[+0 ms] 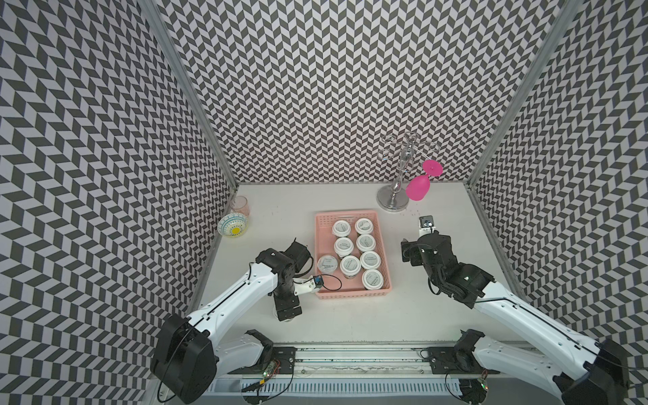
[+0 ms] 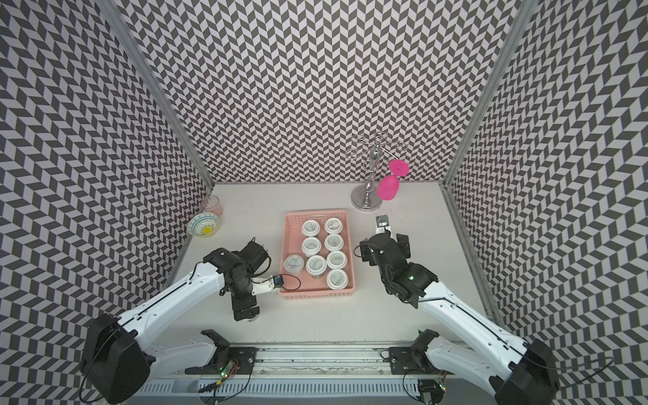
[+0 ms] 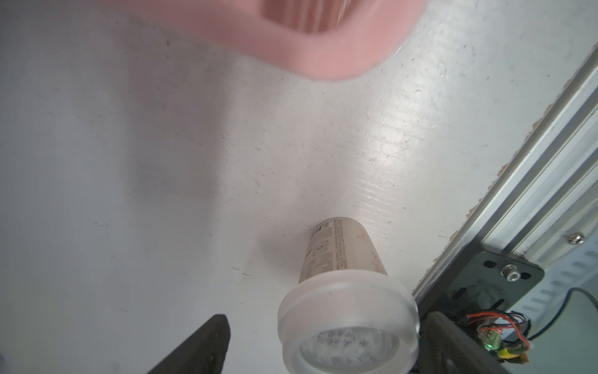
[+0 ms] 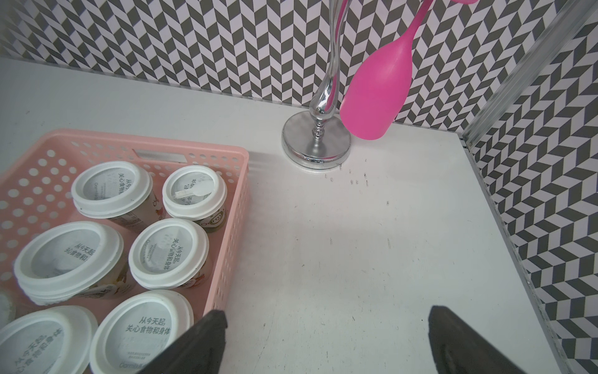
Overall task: Put the yogurt in the basket
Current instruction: Pick up the yogurt from the center of the board.
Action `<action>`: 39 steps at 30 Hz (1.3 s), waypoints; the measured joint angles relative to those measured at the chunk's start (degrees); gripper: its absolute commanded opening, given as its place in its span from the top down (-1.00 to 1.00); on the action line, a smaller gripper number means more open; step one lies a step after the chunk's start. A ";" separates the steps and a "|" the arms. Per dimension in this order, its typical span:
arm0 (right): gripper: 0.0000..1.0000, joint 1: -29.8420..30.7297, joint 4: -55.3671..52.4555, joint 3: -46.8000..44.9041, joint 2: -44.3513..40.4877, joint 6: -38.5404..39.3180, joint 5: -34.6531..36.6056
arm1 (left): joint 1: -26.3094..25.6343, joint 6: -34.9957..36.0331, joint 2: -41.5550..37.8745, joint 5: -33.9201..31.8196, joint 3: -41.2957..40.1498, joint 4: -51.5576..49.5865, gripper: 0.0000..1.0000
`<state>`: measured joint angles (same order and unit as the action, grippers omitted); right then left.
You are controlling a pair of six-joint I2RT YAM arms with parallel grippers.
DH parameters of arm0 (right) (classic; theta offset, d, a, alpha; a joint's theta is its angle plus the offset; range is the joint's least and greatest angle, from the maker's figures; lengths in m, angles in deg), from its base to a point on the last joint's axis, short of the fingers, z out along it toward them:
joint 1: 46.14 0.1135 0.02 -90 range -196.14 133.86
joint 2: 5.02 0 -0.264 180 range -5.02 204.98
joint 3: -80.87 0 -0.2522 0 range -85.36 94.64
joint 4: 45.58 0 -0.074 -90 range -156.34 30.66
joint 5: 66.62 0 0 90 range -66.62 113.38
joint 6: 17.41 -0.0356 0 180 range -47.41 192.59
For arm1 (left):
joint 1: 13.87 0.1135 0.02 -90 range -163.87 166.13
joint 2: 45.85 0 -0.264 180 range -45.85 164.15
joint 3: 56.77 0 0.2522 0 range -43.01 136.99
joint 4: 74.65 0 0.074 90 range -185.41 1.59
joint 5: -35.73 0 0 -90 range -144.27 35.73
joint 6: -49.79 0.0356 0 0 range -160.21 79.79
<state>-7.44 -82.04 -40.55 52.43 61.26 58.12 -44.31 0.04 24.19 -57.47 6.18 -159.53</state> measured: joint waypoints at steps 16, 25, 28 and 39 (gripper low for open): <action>-0.99 0.00 0.00 0.00 0.00 0.00 0.13 | 0.09 -2.86 6.78 -2.32 -0.74 2.10 -0.89; -0.99 0.00 0.00 0.00 0.00 0.00 0.20 | 0.09 -3.13 6.78 -3.50 -0.74 2.27 -0.77; -0.99 0.00 0.00 0.00 0.00 0.02 0.20 | 0.09 -3.63 6.78 -4.09 -0.63 2.23 -0.73; -0.99 0.00 0.00 0.00 0.00 0.02 0.22 | 0.09 -4.63 6.78 -5.14 -0.33 1.38 -0.51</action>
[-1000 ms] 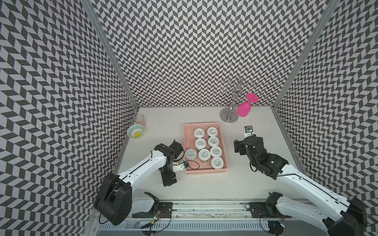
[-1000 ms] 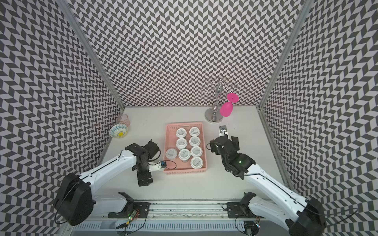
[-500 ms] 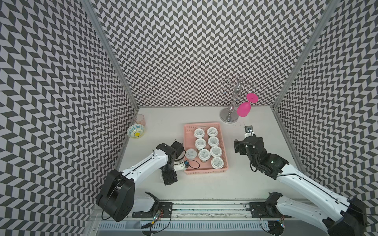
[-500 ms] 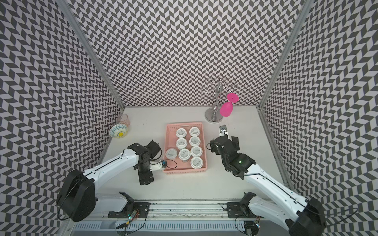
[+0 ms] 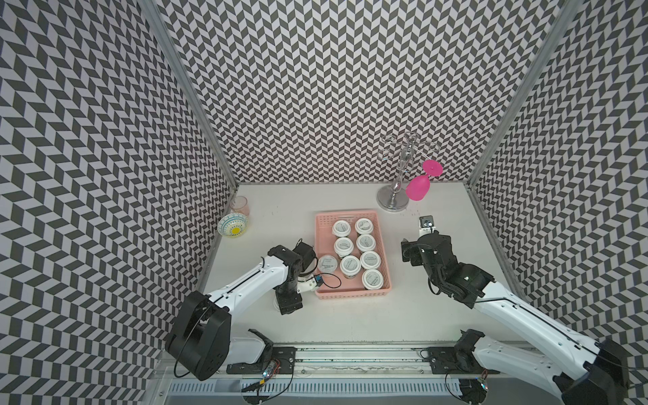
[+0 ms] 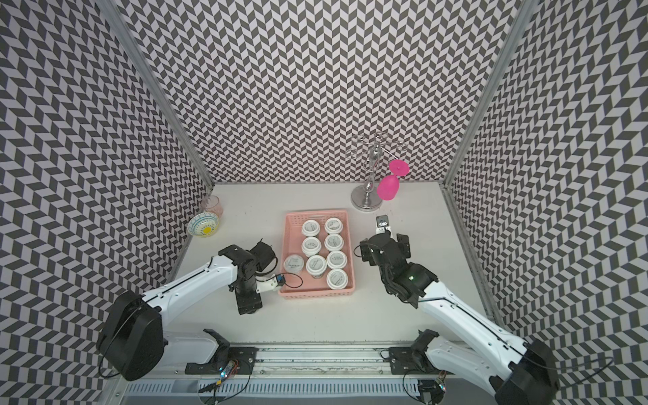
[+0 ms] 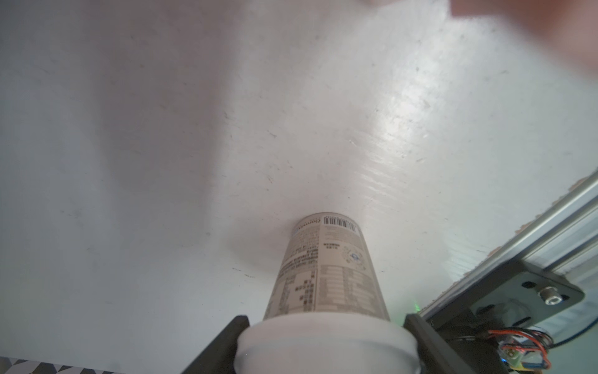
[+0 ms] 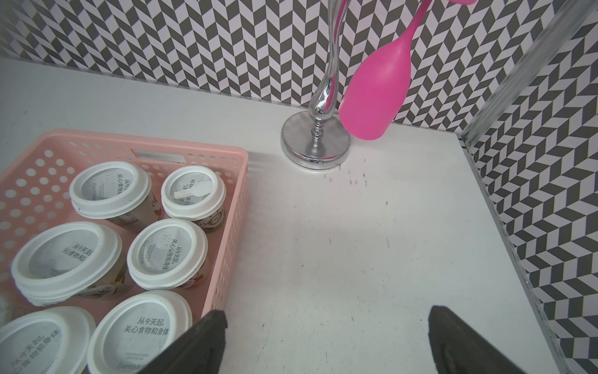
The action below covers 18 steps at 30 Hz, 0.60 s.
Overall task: Put the yogurt in the basket
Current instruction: Pick up the yogurt from the center of the board.
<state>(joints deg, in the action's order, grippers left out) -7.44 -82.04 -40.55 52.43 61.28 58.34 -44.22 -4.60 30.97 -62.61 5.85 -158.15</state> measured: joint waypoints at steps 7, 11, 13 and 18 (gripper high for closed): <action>-0.99 0.00 0.00 0.00 0.02 0.02 -0.02 | 0.00 -0.46 0.17 -0.46 0.70 -0.92 -0.51; -0.99 0.00 0.00 0.00 0.07 0.04 -0.02 | 0.00 -0.57 0.46 -0.87 2.16 -1.49 -0.50; -0.99 0.00 0.00 0.00 0.20 0.04 -0.02 | 0.00 -0.57 0.57 -1.03 3.50 -1.95 -0.50; -0.99 0.00 0.00 0.00 0.37 0.37 0.00 | 0.00 -0.52 1.11 -1.05 8.57 -3.10 -0.49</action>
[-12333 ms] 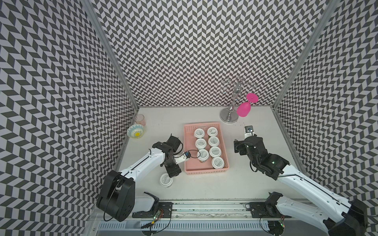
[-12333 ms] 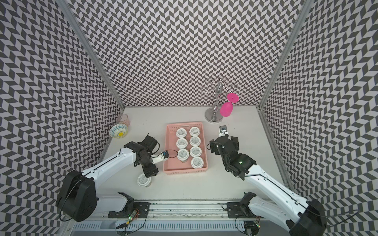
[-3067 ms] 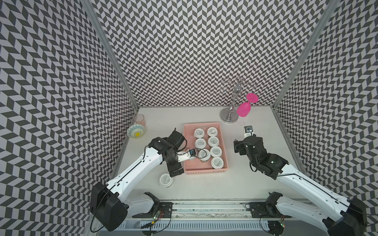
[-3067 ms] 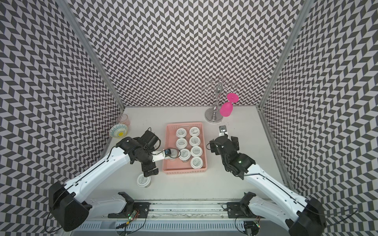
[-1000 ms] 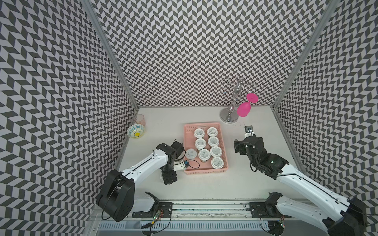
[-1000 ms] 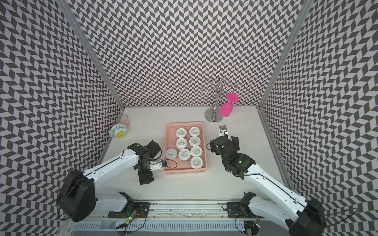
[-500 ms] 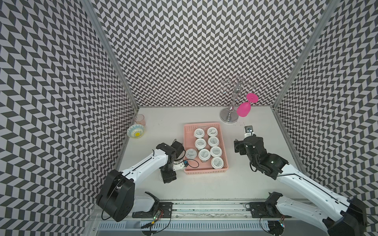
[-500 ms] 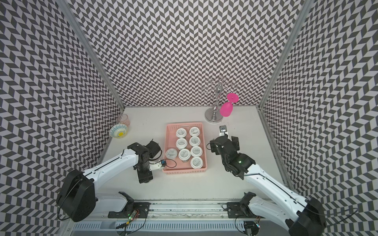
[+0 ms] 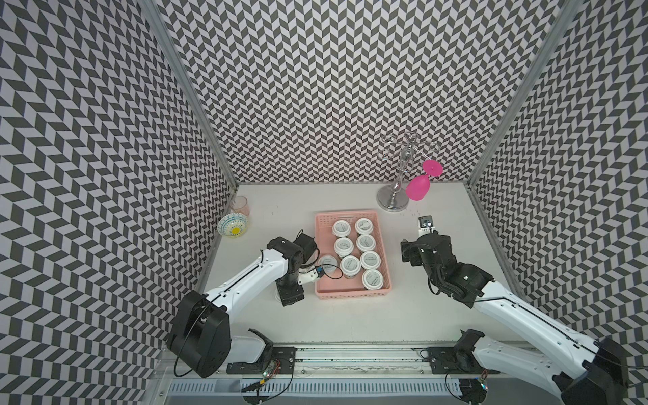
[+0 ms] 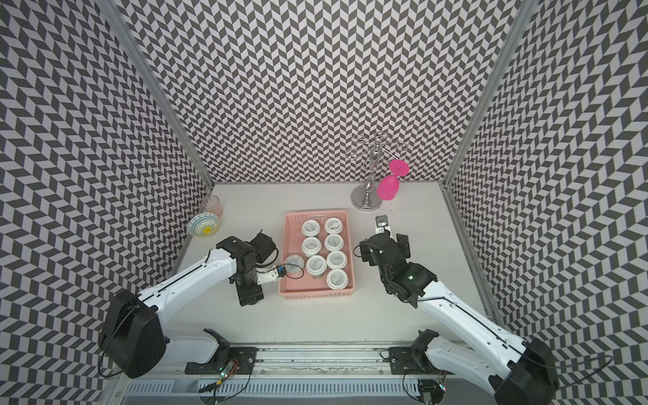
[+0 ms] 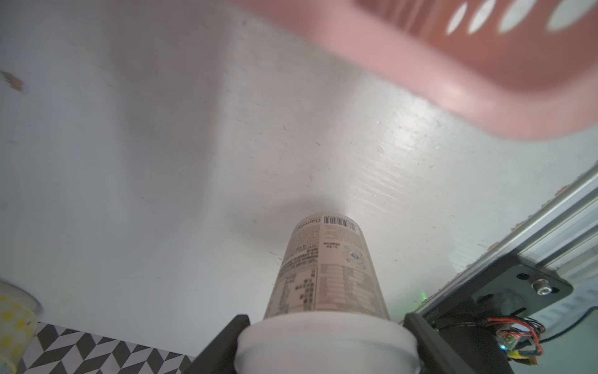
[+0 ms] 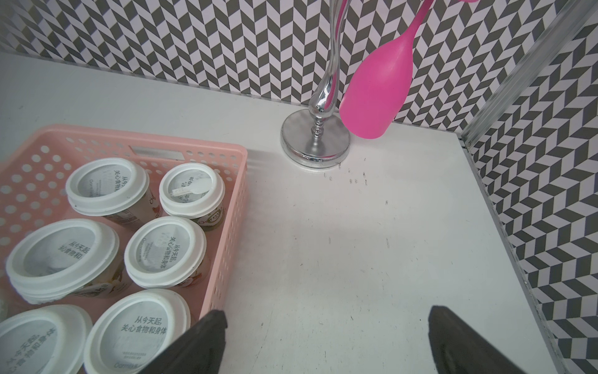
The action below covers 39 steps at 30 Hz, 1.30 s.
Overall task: Put the yogurt in the basket
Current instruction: Pick up the yogurt from the center of the board, then place the yogurt in the basket.
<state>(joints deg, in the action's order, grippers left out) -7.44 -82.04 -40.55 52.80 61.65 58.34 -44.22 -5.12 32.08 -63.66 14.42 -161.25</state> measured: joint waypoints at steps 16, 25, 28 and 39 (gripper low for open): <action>-0.99 0.00 0.00 0.00 0.00 0.02 0.02 | -2.49 2.49 3.28 -3.34 17.57 -3.89 -0.50; -0.99 0.00 0.00 0.00 0.02 0.04 0.17 | -7.28 3.02 5.81 -3.91 26.38 -4.00 -0.50; -0.99 0.00 0.00 0.00 0.00 0.04 0.17 | -9.25 2.99 5.88 -3.02 27.54 -4.02 -0.50; -0.99 0.00 0.00 0.00 0.02 0.04 0.20 | -11.78 3.04 10.60 2.38 27.87 -4.02 -0.50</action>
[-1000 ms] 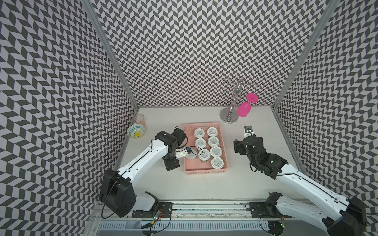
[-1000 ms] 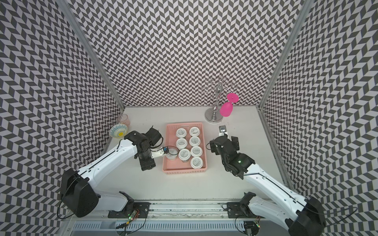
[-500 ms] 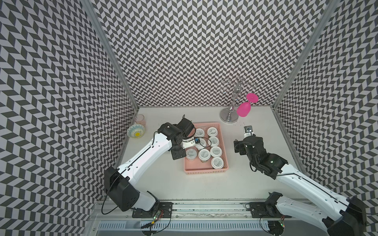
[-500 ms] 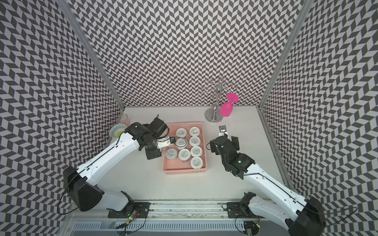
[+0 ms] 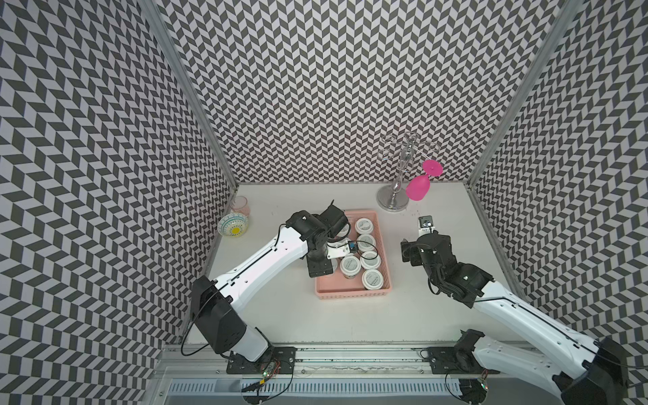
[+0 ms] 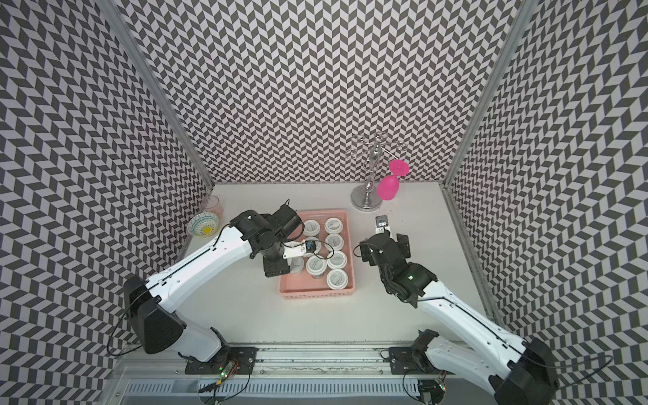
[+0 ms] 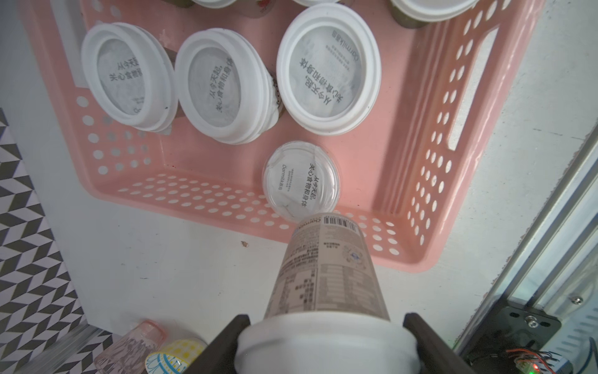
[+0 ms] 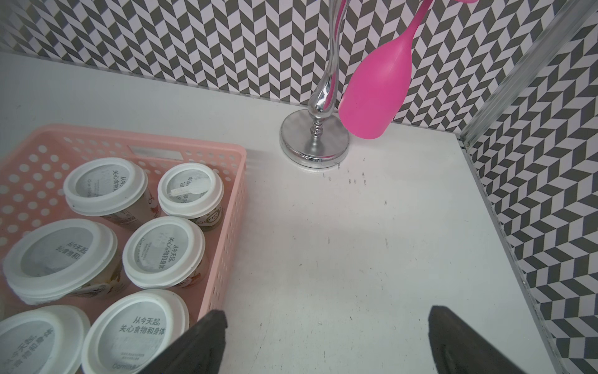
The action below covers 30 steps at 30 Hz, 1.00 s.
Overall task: Put the yogurt in the basket
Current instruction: Place the yogurt in the basket.
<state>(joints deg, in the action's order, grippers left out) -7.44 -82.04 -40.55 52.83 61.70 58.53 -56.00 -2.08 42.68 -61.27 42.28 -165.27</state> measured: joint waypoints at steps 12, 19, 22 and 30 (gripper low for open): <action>-0.99 0.00 0.00 0.00 0.00 0.00 0.00 | -0.66 -0.26 4.13 4.13 -0.90 1.09 -0.47; -0.99 0.00 0.00 0.00 0.00 0.00 0.00 | -0.92 -0.37 6.03 5.18 -3.21 2.97 -0.48; -0.99 0.00 0.00 0.00 0.00 0.00 0.02 | -0.98 -0.39 6.14 5.25 -4.31 3.63 -0.48; -0.99 0.00 0.00 0.00 0.00 0.00 0.02 | -0.98 -0.52 7.54 5.84 -5.18 4.92 -0.48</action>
<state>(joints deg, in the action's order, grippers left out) -7.44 -82.04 -40.55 52.83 61.70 58.56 -56.99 -2.61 50.22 -55.44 37.10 -160.36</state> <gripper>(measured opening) 0.993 0.743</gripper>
